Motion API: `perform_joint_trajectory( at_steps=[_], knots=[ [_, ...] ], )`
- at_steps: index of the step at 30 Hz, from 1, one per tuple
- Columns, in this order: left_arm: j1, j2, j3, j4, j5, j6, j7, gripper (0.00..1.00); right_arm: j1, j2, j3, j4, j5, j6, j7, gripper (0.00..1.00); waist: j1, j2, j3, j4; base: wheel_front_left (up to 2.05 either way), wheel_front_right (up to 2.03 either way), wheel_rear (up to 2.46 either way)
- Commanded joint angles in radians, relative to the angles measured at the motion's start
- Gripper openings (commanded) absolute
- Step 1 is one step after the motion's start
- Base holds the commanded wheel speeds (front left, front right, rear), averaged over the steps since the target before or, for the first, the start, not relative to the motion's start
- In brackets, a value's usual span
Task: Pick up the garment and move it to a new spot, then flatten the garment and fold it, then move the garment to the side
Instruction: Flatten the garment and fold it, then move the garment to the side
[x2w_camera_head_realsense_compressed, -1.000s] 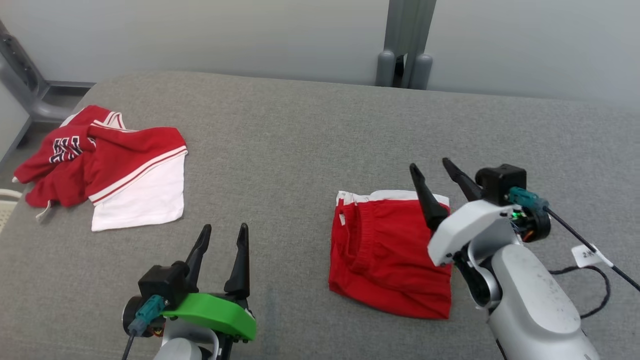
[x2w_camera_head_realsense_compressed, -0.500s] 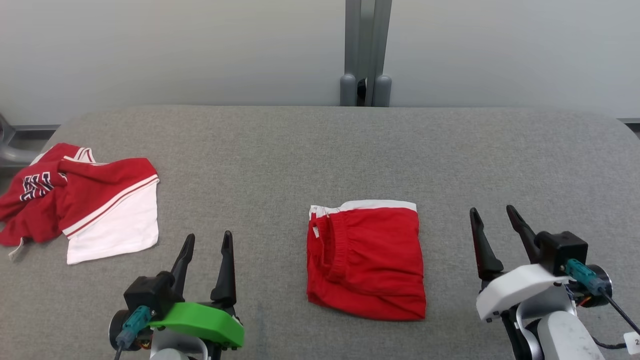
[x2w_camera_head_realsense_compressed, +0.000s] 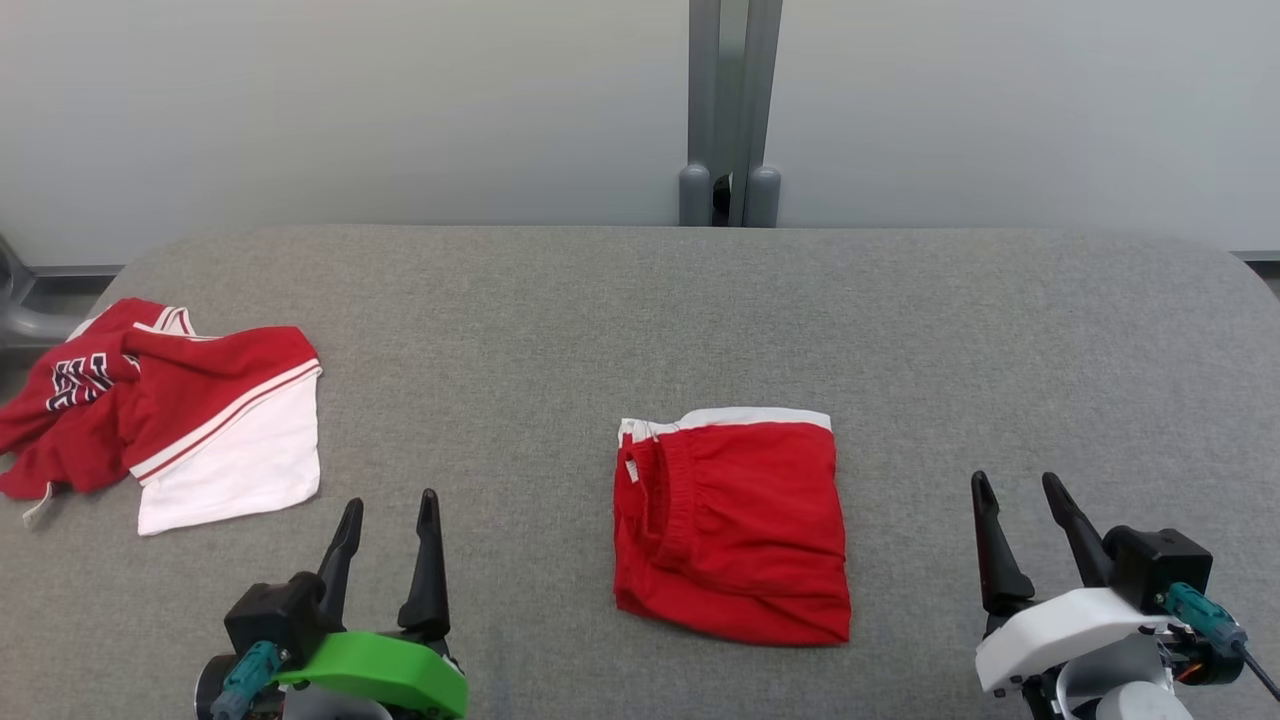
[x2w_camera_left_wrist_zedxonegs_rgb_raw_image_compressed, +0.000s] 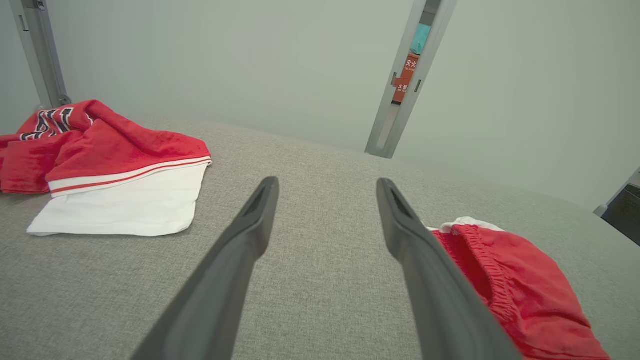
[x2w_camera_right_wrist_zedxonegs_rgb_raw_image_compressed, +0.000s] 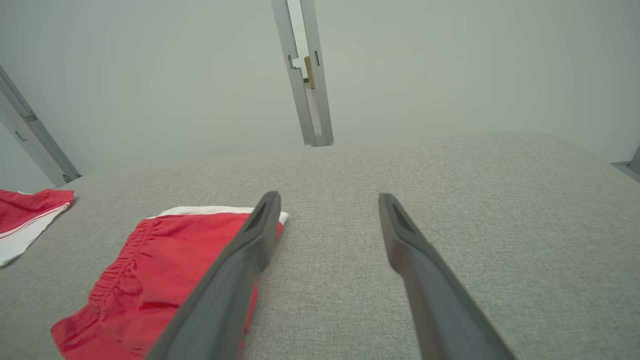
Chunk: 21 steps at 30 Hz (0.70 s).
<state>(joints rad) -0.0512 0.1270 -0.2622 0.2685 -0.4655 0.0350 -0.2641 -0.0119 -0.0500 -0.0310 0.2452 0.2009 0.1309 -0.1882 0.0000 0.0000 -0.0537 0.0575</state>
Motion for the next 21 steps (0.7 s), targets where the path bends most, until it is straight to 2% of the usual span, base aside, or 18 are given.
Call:
perform_joint_trajectory(
  at_steps=[1, 13, 21],
  knots=[
    [0.014, 0.005, 0.005, 0.001, 0.012, -0.004, 0.000, 1.00, 0.001, -0.001, 0.002, 0.004, 0.008, 0.000, -0.008, 1.00, 0.0000, 0.0000, 0.001, 0.000, 0.00, 0.00, 0.00],
    [-0.001, -0.003, 0.002, 0.009, 0.021, -0.008, 0.000, 1.00, -0.018, -0.001, 0.008, 0.016, -0.008, 0.000, 0.001, 1.00, 0.0000, 0.0000, 0.012, 0.010, 0.00, 0.00, 0.00],
    [-0.028, -0.004, -0.006, 0.014, 0.029, -0.010, 0.000, 1.00, -0.135, -0.001, 0.031, 0.055, 0.014, 0.000, 0.113, 1.00, 0.0000, 0.0000, 0.038, 0.035, 0.00, 0.00, 0.00]
  ],
)
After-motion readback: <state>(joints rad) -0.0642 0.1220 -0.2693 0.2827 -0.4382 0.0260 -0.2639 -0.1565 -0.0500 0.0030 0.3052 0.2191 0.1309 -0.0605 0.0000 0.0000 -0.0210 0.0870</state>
